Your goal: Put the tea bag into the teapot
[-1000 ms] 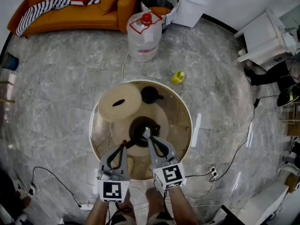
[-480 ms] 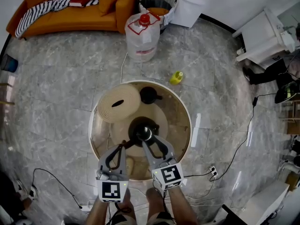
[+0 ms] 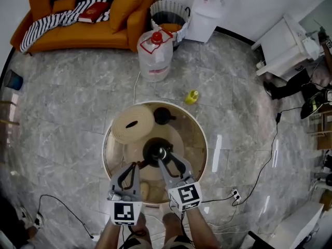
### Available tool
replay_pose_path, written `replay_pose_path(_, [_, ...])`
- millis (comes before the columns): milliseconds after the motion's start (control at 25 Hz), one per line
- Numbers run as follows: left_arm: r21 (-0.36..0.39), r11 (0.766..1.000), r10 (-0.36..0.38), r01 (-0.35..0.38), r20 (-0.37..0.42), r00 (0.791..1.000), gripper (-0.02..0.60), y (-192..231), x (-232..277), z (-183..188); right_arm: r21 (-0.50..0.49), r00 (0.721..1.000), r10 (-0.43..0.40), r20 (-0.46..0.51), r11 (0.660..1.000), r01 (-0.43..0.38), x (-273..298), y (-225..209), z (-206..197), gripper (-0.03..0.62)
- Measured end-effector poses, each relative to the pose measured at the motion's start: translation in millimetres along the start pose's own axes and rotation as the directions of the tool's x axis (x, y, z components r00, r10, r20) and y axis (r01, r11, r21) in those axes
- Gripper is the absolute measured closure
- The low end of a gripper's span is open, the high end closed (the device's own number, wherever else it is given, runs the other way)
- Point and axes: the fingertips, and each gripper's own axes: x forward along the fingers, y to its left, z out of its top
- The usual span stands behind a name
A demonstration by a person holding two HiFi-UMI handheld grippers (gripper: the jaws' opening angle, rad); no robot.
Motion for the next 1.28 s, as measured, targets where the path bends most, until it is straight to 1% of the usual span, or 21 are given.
replay_pose_path(120, [0.014, 1.000, -0.005, 0.005, 0.030, 1.000, 0.565, 0, -10, 23, -0.007, 1.000, -0.009, 0.020, 1.000, 0.009, -8, 2, 21, 0.456])
replay_pose_path(240, [0.080, 0.997, -0.019, 0.014, 0.059, 0.998, 0.565, -2, -24, 51, -0.016, 0.999, -0.014, 0.041, 1.000, 0.014, -21, 5, 49, 0.459])
replay_pose_path(320, [0.124, 0.992, -0.029, 0.019, 0.076, 0.997, 0.565, -4, -33, 68, -0.022, 0.998, -0.021, 0.060, 1.000, 0.022, -31, 7, 69, 0.474])
replay_pose_path(360, [0.133, 0.991, -0.031, 0.020, 0.083, 0.996, 0.565, -6, -37, 77, -0.025, 0.997, -0.025, 0.070, 0.999, 0.027, -37, 8, 80, 0.482])
replay_pose_path(480, [0.087, 0.996, -0.028, 0.019, 0.096, 0.995, 0.565, -14, -52, 104, -0.035, 0.994, -0.042, 0.106, 0.998, 0.046, -56, 10, 110, 0.505])
replay_pose_path(560, [0.116, 0.993, -0.038, 0.025, 0.116, 0.993, 0.565, -19, -62, 121, -0.036, 0.990, -0.056, 0.132, 0.997, 0.062, -72, 12, 130, 0.526])
replay_pose_path(680, [0.181, 0.983, -0.058, 0.031, 0.146, 0.988, 0.565, -25, -77, 146, -0.037, 0.984, -0.078, 0.163, 0.996, 0.085, -95, 15, 156, 0.548])
replay_pose_path(760, [0.186, 0.982, -0.065, 0.033, 0.165, 0.984, 0.565, -30, -88, 163, -0.043, 0.979, -0.091, 0.184, 0.994, 0.100, -110, 18, 171, 0.560])
replay_pose_path(880, [0.167, 0.985, -0.074, 0.042, 0.188, 0.979, 0.565, -43, -105, 190, -0.052, 0.969, -0.115, 0.219, 0.990, 0.129, -137, 20, 195, 0.575])
replay_pose_path(960, [0.199, 0.979, -0.088, 0.046, 0.204, 0.975, 0.565, -47, -116, 202, -0.049, 0.961, -0.132, 0.242, 0.988, 0.148, -153, 22, 209, 0.588])
replay_pose_path(1040, [0.221, 0.974, -0.100, 0.051, 0.217, 0.971, 0.565, -48, -127, 210, -0.038, 0.953, -0.148, 0.264, 0.986, 0.163, -167, 26, 221, 0.592])
replay_pose_path(1280, [0.234, 0.971, -0.110, 0.054, 0.234, 0.966, 0.565, -62, -171, 229, -0.005, 0.928, -0.186, 0.322, 0.980, 0.198, -220, 40, 250, 0.594])
